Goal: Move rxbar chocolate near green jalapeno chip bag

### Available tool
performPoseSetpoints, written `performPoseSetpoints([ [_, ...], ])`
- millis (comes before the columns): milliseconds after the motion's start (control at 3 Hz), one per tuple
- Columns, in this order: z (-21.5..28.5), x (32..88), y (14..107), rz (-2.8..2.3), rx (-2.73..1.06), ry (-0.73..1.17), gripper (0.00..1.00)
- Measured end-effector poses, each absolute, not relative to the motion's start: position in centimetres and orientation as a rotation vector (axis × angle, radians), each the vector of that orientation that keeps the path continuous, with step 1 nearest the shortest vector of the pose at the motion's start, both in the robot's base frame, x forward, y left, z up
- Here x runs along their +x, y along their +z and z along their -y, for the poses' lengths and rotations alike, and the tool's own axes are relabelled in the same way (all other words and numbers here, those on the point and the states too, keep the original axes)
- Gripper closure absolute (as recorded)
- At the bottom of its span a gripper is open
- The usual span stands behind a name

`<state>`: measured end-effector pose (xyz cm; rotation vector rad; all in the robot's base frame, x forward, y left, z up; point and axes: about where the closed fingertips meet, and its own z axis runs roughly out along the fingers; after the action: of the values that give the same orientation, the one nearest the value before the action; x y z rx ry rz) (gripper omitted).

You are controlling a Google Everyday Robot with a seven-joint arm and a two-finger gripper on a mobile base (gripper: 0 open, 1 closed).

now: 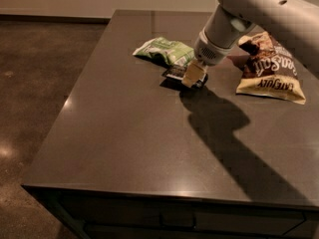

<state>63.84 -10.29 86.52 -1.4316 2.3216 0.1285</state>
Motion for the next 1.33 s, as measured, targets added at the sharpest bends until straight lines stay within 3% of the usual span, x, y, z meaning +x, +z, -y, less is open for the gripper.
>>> performPoseSetpoints([
  [1000,8.5,63.6,86.5,-2.284,-1.424,0.217,0.13],
  [1333,8.4,63.6,86.4,-2.284,-1.427,0.219,0.00],
])
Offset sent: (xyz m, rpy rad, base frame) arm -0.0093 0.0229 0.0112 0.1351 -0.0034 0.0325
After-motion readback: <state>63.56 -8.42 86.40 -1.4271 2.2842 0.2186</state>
